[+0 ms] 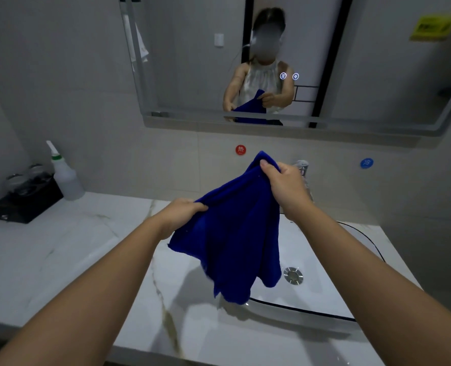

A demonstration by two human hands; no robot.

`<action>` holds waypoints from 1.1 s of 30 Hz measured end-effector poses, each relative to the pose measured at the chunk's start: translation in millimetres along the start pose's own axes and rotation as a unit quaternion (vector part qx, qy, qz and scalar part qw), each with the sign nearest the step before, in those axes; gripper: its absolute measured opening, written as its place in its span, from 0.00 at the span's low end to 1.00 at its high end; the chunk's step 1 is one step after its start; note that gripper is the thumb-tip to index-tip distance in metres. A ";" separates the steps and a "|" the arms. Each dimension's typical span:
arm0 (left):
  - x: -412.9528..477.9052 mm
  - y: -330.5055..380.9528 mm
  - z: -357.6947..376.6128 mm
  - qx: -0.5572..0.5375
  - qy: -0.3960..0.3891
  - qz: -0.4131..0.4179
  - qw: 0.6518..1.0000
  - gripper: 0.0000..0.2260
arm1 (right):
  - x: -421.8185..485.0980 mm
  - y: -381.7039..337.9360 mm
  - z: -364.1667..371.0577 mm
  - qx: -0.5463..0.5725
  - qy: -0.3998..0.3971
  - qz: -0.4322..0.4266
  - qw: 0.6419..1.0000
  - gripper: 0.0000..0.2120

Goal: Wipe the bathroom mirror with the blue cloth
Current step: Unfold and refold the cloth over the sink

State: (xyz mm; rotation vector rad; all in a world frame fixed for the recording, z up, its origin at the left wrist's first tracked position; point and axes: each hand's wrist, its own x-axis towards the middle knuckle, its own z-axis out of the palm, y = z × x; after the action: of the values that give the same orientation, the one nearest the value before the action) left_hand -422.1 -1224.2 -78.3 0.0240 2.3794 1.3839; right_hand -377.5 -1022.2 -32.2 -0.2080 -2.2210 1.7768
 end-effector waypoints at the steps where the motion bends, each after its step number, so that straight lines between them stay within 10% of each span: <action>1: -0.8 2.0 -0.5 -0.020 0.013 0.000 1.000 0.11 | 0.7 3.9 -0.2 -0.009 0.008 -0.006 1.000 0.14; 15: -16.3 39.1 33.0 -0.219 -0.017 -0.103 0.970 0.10 | -31.3 24.3 33.3 0.082 -0.030 0.016 0.996 0.11; 25: -28.2 36.2 33.6 -0.372 0.021 -0.096 0.923 0.12 | -57.7 42.0 35.2 -0.191 -0.178 -0.218 0.940 0.11; 33: -34.2 30.8 22.4 -0.377 -0.099 -0.100 0.915 0.15 | -49.4 42.2 28.0 -0.209 -0.181 -0.180 0.944 0.08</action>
State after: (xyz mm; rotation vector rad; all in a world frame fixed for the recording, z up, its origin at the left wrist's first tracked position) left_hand -388.3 -1196.7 -51.4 -0.2672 1.5076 1.9812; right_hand -342.2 -1052.8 -85.4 0.4514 -2.6584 1.2110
